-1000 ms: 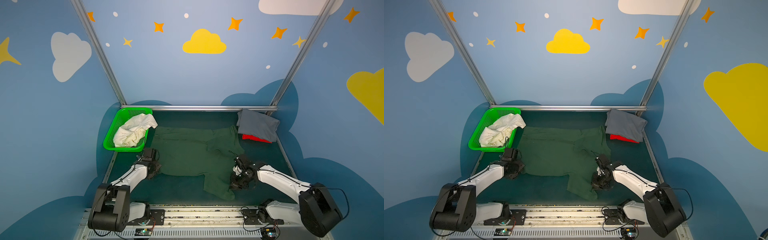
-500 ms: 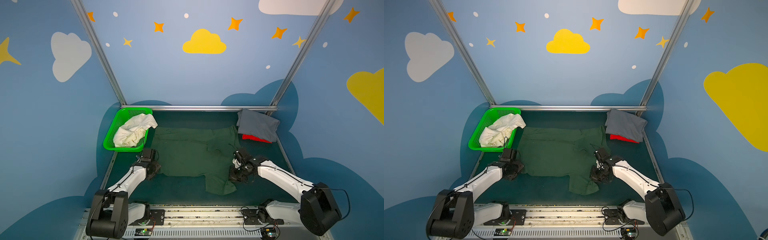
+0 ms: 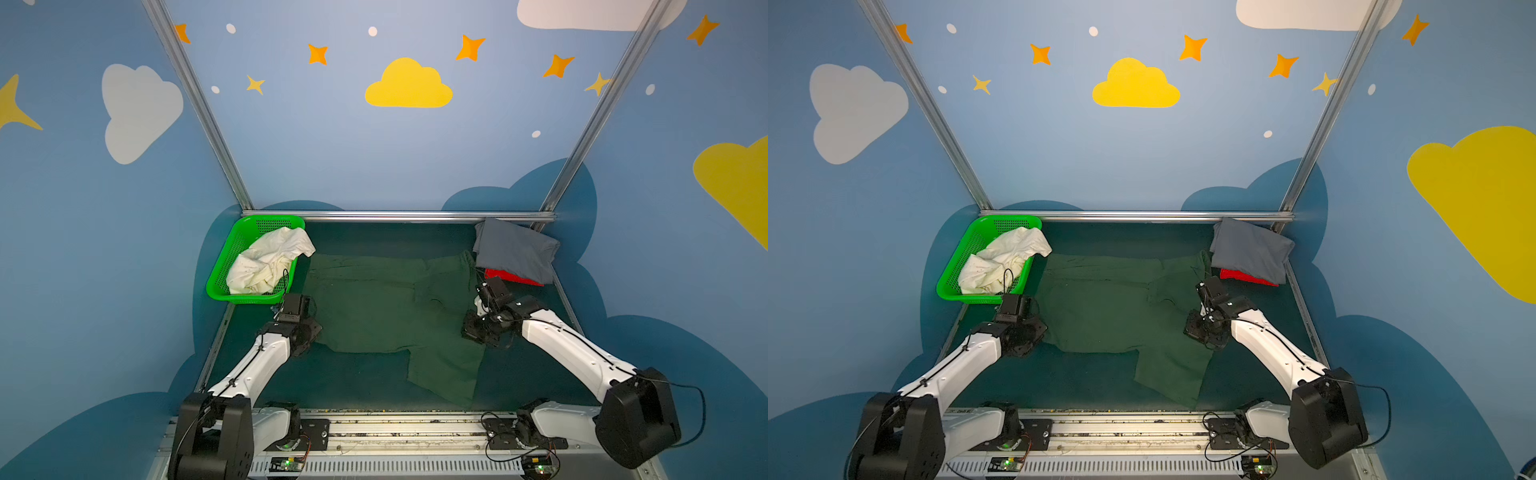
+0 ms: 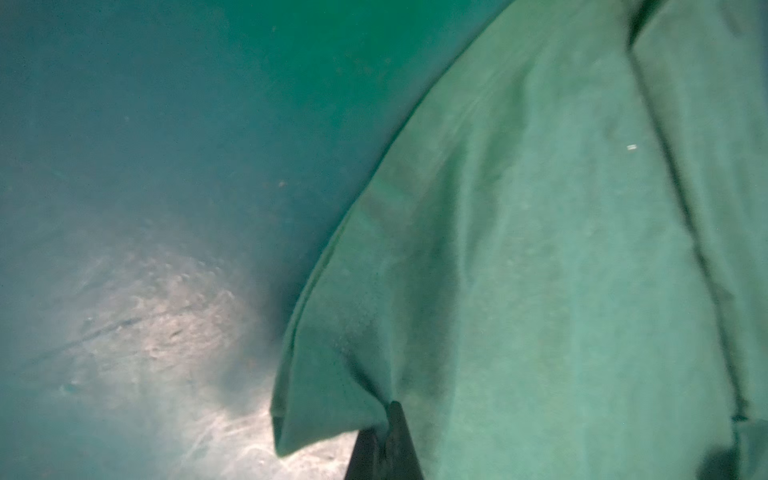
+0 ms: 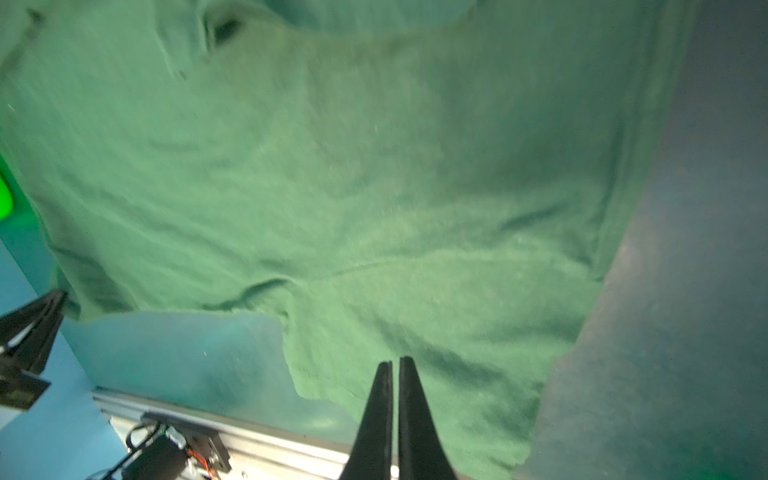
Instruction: Fold and stack the t-shirts
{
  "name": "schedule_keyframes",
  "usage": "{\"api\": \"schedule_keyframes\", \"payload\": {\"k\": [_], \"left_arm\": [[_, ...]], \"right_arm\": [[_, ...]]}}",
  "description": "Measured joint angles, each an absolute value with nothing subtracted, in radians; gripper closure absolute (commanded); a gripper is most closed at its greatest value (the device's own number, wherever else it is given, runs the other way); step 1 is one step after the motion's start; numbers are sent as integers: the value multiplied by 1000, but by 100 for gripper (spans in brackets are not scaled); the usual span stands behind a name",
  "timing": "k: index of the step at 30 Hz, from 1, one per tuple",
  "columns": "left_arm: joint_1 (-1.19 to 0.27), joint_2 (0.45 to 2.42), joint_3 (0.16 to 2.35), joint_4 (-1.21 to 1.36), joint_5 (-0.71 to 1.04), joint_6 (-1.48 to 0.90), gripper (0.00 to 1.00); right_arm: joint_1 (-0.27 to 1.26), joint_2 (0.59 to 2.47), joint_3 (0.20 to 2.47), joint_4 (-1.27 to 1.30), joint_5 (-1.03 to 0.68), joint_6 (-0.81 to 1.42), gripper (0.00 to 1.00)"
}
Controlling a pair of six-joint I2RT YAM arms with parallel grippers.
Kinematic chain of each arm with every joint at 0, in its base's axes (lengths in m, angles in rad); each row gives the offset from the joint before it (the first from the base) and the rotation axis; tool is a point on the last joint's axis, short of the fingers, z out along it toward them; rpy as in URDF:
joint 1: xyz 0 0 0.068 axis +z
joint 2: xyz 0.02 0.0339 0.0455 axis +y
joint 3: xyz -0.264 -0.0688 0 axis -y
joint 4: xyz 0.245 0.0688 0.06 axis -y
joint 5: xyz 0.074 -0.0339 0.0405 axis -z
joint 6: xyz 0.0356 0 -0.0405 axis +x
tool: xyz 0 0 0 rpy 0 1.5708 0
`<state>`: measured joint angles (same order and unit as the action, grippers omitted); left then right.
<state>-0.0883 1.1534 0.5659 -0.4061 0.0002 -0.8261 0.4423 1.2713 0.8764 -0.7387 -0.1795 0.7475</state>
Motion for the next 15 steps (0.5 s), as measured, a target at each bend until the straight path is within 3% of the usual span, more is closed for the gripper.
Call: {"api": "schedule_keyframes", "payload": {"k": [3, 5, 7, 12, 15], "left_arm": [[-91, 1130, 567, -414, 5, -826, 97], [-92, 1119, 567, -419, 7, -826, 97], [-92, 1115, 571, -425, 11, -826, 97], [-94, 1115, 581, -431, 14, -825, 97], [-95, 1116, 585, -434, 14, -825, 97]], "right_arm": [[434, 1275, 886, -739, -171, 743, 100], [433, 1278, 884, -757, -164, 739, 88], [430, 1277, 866, -780, -160, 729, 67], [432, 1248, 750, -838, -167, 728, 49], [439, 1214, 688, -869, -183, 736, 47]]}}
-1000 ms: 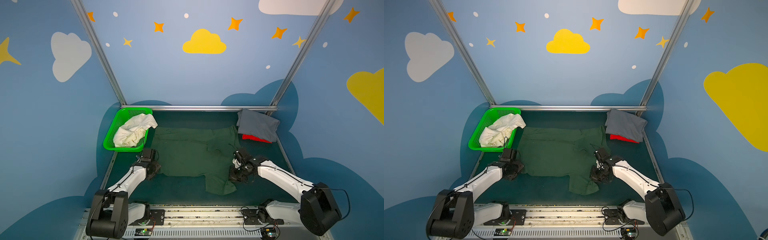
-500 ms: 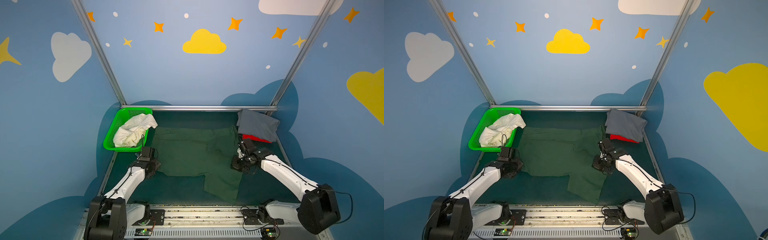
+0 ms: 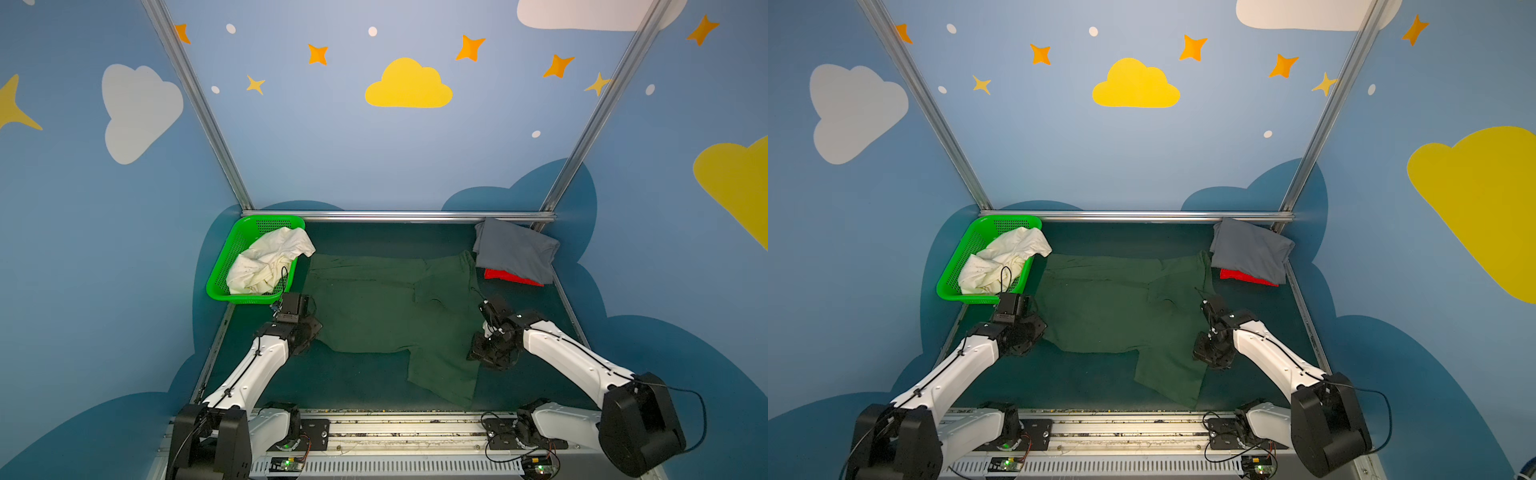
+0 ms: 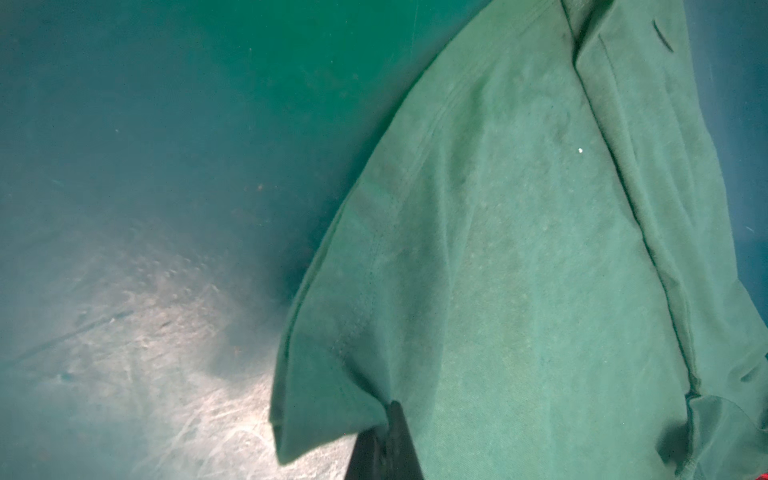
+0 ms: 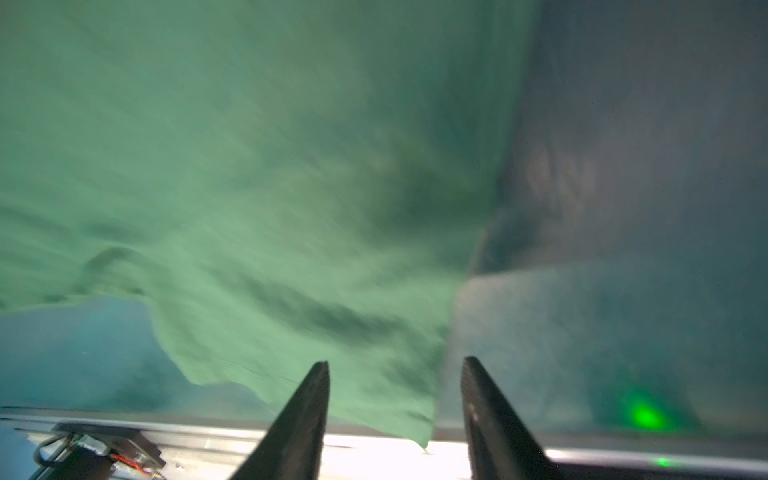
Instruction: Fold and stack the t-shirts
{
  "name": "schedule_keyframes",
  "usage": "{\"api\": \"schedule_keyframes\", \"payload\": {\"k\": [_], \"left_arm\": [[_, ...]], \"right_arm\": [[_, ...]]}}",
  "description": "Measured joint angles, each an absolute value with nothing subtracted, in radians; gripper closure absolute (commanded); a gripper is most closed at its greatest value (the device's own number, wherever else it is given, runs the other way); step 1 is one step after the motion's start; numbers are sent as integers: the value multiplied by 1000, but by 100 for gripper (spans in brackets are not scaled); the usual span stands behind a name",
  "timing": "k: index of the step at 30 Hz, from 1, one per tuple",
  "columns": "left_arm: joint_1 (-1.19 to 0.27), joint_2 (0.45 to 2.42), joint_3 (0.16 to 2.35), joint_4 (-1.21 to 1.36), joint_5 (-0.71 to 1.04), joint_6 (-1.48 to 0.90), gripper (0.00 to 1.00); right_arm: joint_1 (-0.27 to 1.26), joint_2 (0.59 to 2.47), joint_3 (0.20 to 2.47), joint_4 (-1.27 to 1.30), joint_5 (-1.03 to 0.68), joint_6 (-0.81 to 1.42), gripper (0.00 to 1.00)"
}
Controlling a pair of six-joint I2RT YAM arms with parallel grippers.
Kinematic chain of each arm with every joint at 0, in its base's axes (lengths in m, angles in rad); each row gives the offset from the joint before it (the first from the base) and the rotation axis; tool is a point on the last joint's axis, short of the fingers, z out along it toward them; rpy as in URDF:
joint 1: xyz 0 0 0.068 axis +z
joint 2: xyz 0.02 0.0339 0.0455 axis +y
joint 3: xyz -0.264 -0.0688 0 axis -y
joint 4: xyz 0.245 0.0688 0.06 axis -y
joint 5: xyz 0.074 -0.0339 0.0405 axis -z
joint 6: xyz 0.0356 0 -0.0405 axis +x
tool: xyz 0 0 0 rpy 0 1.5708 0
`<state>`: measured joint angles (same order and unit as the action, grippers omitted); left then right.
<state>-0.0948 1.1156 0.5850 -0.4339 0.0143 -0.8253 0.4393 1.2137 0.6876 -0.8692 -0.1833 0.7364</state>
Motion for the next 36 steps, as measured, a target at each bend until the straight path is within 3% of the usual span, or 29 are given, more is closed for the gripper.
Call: {"api": "schedule_keyframes", "payload": {"k": [6, 11, 16, 21, 36], "left_arm": [[-99, 1117, 591, -435, 14, -824, 97], [-99, 1119, 591, -436, 14, -823, 97], [-99, 1121, 591, -437, 14, -823, 97], [-101, 1133, 591, -437, 15, -823, 97], [-108, 1098, 591, -444, -10, -814, 97]], "right_arm": [[482, 1202, 597, -861, -223, 761, 41], [522, 1215, 553, -819, -253, 803, 43], [550, 1212, 541, -792, -263, 863, 63], [564, 1230, 529, -744, -300, 889, 99], [575, 1303, 766, -723, -205, 814, 100]]}}
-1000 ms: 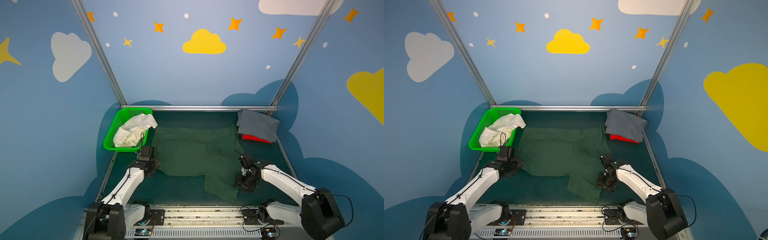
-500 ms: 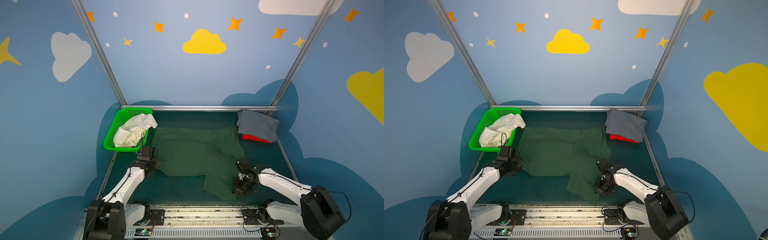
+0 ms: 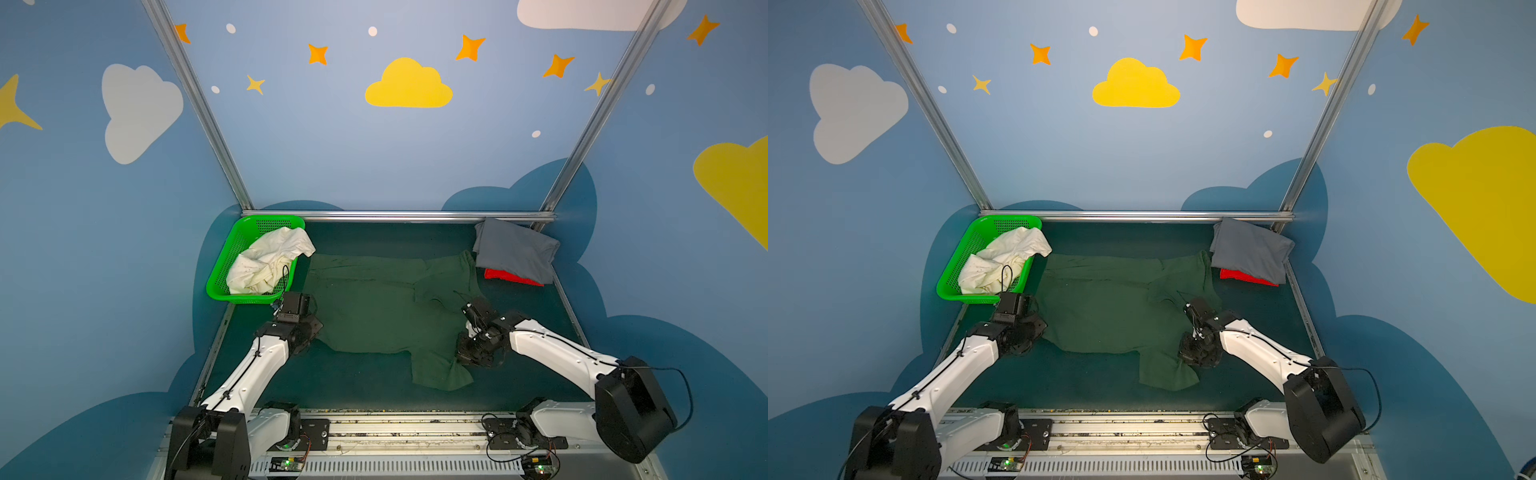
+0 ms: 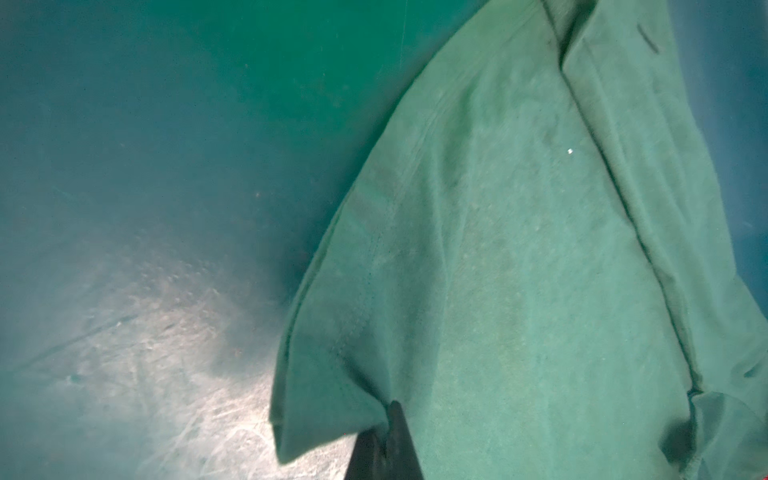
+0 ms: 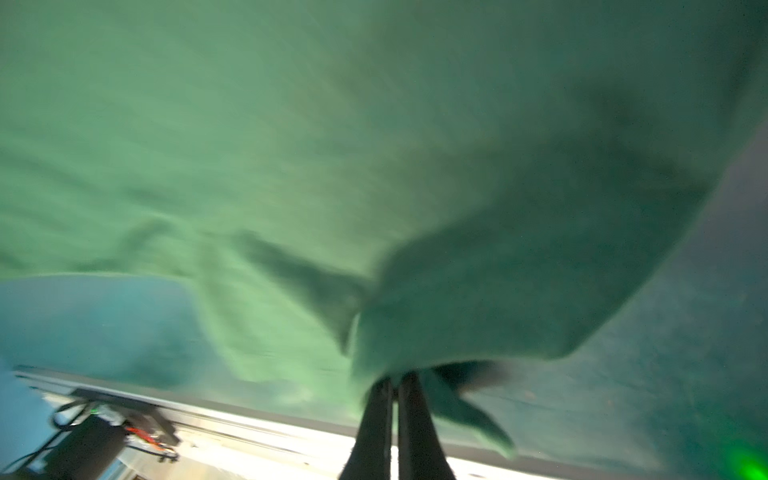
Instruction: Fold and stack the t-shirts
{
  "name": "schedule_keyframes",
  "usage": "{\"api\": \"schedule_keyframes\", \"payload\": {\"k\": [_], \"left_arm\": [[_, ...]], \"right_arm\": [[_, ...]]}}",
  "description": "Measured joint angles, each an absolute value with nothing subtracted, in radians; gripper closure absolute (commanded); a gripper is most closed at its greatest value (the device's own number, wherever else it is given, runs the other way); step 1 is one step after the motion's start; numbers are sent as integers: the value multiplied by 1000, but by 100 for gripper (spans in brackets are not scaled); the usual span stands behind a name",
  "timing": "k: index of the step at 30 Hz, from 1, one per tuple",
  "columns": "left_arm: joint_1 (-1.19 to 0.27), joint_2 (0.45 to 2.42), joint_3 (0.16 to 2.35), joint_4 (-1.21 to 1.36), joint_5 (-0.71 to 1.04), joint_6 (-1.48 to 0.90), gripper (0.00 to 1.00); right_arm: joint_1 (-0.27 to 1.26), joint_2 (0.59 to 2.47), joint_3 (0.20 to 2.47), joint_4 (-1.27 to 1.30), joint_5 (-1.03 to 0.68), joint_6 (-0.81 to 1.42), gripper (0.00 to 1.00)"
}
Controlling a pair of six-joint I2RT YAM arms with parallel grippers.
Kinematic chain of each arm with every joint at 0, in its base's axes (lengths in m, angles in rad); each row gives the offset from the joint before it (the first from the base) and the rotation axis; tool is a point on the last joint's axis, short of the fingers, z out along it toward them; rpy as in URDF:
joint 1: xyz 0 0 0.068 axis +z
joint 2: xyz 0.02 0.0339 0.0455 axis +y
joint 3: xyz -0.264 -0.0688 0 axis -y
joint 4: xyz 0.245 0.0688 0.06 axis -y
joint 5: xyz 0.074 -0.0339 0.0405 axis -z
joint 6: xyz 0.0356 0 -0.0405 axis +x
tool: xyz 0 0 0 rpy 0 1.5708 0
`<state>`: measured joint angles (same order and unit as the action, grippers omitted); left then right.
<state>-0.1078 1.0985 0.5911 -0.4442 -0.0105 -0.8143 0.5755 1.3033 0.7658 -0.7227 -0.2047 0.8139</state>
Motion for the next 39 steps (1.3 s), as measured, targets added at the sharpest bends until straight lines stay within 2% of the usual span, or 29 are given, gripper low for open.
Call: {"api": "schedule_keyframes", "payload": {"k": [8, 25, 27, 32, 34, 39], "left_arm": [[-108, 1095, 591, -448, -13, -804, 97], [-107, 1075, 627, -486, -18, -800, 97], [-107, 1075, 635, -490, -18, -800, 97], [-107, 1071, 640, -492, -18, -800, 97], [-107, 1071, 640, -492, -17, -800, 97], [-107, 1074, 640, -491, -16, -800, 97]], "right_arm": [[517, 1348, 887, -722, -185, 788, 100], [421, 1449, 972, -687, -170, 728, 100], [421, 1446, 952, -694, -179, 719, 67], [421, 1384, 805, -728, -205, 700, 29], [421, 1345, 750, -748, -215, 699, 23], [428, 1296, 668, -758, -244, 700, 22]]}}
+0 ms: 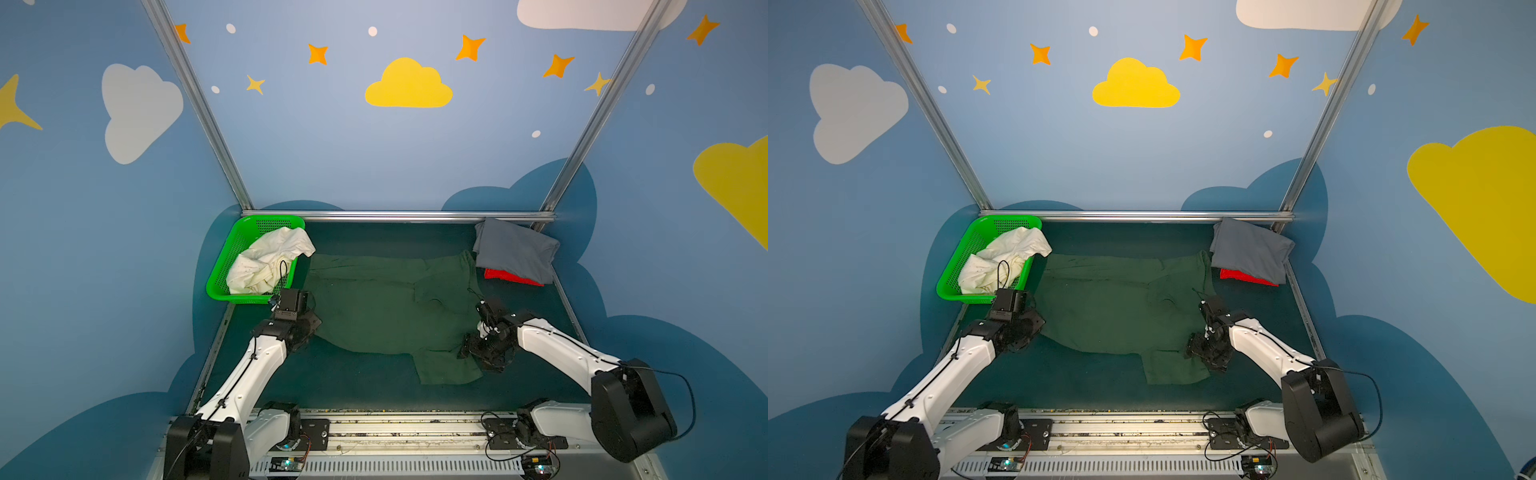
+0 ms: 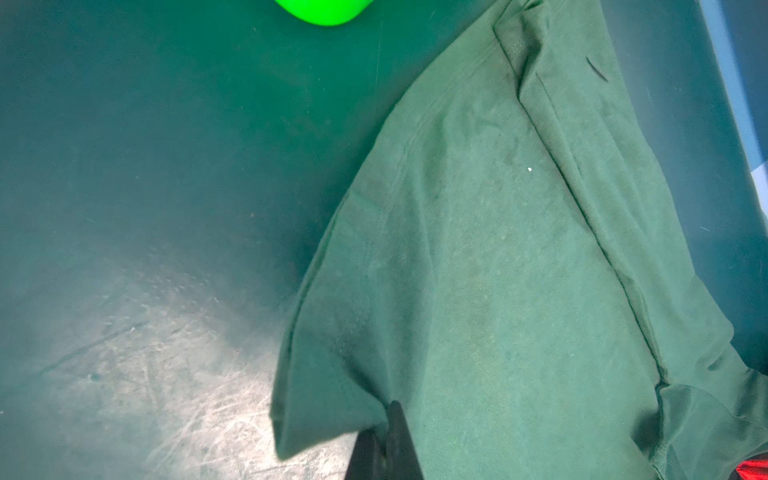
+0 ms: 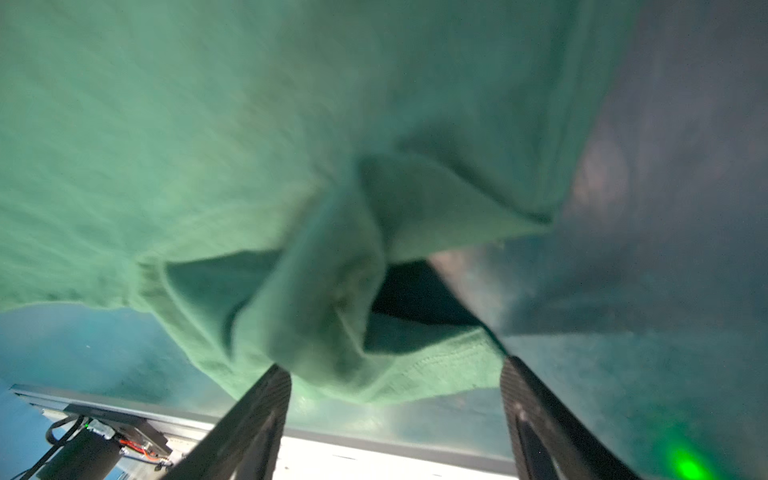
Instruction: Fold and stack the t-shirts
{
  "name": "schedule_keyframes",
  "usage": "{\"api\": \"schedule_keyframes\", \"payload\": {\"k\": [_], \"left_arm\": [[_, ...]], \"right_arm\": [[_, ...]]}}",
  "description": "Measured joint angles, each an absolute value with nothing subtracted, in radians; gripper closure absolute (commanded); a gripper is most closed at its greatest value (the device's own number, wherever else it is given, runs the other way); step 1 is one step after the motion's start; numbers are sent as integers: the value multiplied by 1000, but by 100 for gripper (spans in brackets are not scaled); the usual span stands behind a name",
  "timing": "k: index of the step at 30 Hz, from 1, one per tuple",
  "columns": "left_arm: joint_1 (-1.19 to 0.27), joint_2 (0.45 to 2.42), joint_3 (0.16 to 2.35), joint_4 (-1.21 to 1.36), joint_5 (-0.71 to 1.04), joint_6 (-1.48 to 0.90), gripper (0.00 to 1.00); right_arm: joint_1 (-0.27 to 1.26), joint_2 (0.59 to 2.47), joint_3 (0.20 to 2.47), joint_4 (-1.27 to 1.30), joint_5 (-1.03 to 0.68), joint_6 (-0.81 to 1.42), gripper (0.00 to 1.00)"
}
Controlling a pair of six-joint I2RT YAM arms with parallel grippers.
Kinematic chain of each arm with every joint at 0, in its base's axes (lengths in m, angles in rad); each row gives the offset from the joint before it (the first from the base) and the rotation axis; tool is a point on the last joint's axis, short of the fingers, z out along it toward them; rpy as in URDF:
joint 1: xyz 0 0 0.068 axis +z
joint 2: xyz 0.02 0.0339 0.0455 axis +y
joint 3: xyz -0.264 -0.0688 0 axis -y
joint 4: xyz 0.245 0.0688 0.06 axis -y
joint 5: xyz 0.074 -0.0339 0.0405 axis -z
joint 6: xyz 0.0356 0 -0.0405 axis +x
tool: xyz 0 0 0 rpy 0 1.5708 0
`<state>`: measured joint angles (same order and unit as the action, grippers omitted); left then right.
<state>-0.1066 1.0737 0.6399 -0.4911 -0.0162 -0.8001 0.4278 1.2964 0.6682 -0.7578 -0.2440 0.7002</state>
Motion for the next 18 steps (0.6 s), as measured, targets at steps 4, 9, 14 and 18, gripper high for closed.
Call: {"api": "schedule_keyframes", "payload": {"k": [4, 9, 14, 18], "left_arm": [[-107, 1080, 640, -491, -15, -800, 97], [-107, 1080, 640, -491, -14, -800, 97], [-107, 1080, 640, -491, -13, -800, 97], [-107, 1080, 640, -491, -12, -800, 97]], "right_arm": [[445, 1311, 644, -738, -258, 703, 22], [480, 1344, 645, -701, -277, 727, 36], [527, 1389, 636, -614, -337, 760, 74], [540, 1427, 638, -569, -379, 761, 100]]}}
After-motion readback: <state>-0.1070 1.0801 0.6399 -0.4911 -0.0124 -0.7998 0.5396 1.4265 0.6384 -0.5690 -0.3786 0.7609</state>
